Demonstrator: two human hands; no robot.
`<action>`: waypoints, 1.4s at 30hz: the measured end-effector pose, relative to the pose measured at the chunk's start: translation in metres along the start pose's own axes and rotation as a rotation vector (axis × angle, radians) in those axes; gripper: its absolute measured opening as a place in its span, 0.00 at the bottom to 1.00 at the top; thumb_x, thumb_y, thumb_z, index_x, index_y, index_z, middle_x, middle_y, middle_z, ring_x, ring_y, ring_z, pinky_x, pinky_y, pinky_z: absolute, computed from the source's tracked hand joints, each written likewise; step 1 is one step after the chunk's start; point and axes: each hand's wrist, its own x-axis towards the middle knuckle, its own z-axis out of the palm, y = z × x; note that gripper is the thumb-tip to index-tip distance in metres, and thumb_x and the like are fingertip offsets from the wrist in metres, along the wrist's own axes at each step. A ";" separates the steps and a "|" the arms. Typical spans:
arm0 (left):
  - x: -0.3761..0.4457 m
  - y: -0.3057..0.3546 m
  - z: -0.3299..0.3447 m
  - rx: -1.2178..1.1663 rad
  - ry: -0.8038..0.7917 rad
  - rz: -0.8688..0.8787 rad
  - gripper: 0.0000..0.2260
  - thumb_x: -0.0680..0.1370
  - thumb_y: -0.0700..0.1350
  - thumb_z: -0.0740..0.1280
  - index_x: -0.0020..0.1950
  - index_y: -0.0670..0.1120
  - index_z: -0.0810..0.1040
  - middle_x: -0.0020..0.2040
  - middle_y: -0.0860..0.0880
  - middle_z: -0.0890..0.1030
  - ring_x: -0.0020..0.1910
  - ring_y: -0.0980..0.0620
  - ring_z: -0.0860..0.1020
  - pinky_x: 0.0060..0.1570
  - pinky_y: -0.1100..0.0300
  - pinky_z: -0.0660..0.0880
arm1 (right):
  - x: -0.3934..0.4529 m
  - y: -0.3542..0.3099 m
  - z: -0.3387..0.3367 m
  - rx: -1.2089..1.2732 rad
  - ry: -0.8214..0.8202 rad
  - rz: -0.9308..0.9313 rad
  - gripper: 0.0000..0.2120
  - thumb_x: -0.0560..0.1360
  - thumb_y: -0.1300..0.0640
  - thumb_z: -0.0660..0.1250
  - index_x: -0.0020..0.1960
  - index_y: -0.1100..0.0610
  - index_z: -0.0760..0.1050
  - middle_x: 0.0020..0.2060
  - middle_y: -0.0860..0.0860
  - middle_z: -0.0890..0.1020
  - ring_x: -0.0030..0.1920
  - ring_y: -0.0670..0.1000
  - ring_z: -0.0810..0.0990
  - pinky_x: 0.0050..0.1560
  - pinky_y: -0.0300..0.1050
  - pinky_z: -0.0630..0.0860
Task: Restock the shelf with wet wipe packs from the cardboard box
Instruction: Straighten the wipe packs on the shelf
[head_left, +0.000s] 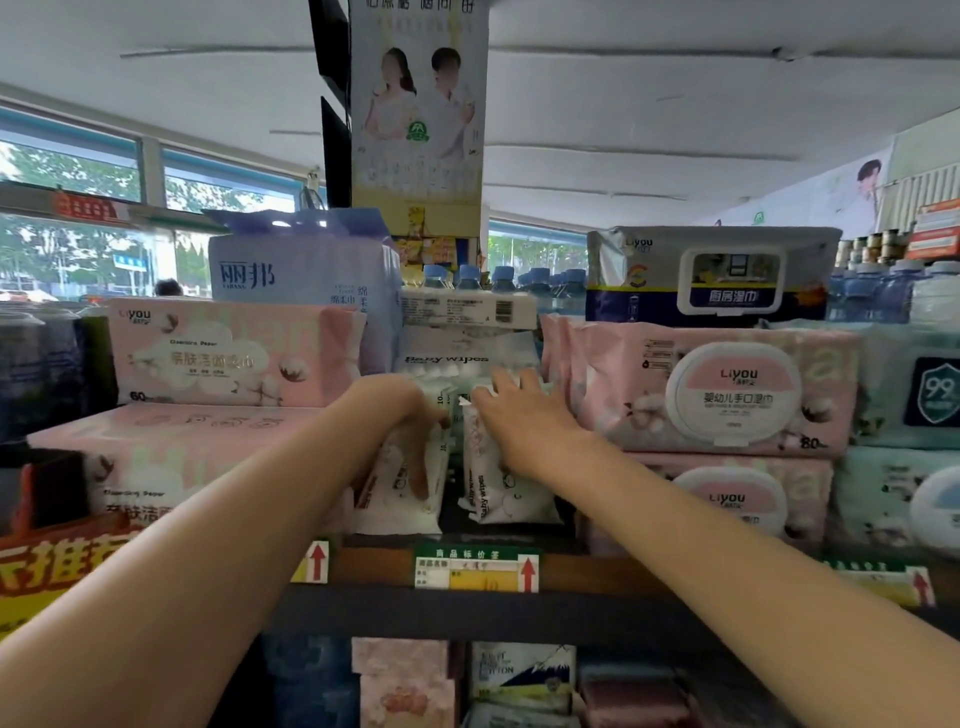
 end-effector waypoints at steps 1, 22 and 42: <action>0.005 -0.001 -0.001 0.023 -0.018 -0.012 0.44 0.69 0.54 0.73 0.76 0.51 0.50 0.76 0.47 0.59 0.73 0.44 0.61 0.71 0.48 0.62 | -0.001 0.000 0.001 -0.026 0.017 0.006 0.26 0.74 0.66 0.62 0.70 0.58 0.61 0.69 0.58 0.60 0.70 0.62 0.58 0.67 0.64 0.61; 0.018 -0.033 -0.004 -0.226 0.460 0.122 0.10 0.73 0.43 0.69 0.46 0.48 0.68 0.53 0.47 0.77 0.47 0.51 0.72 0.42 0.60 0.68 | 0.014 0.005 -0.001 0.200 -0.034 -0.093 0.19 0.75 0.67 0.60 0.65 0.59 0.66 0.61 0.57 0.73 0.62 0.58 0.71 0.61 0.51 0.68; 0.005 -0.049 0.005 -0.173 0.474 0.122 0.24 0.71 0.50 0.72 0.64 0.48 0.70 0.65 0.48 0.73 0.64 0.47 0.70 0.62 0.53 0.67 | 0.039 -0.012 0.010 0.224 0.111 -0.084 0.33 0.70 0.51 0.71 0.69 0.60 0.60 0.67 0.58 0.65 0.67 0.58 0.62 0.66 0.50 0.64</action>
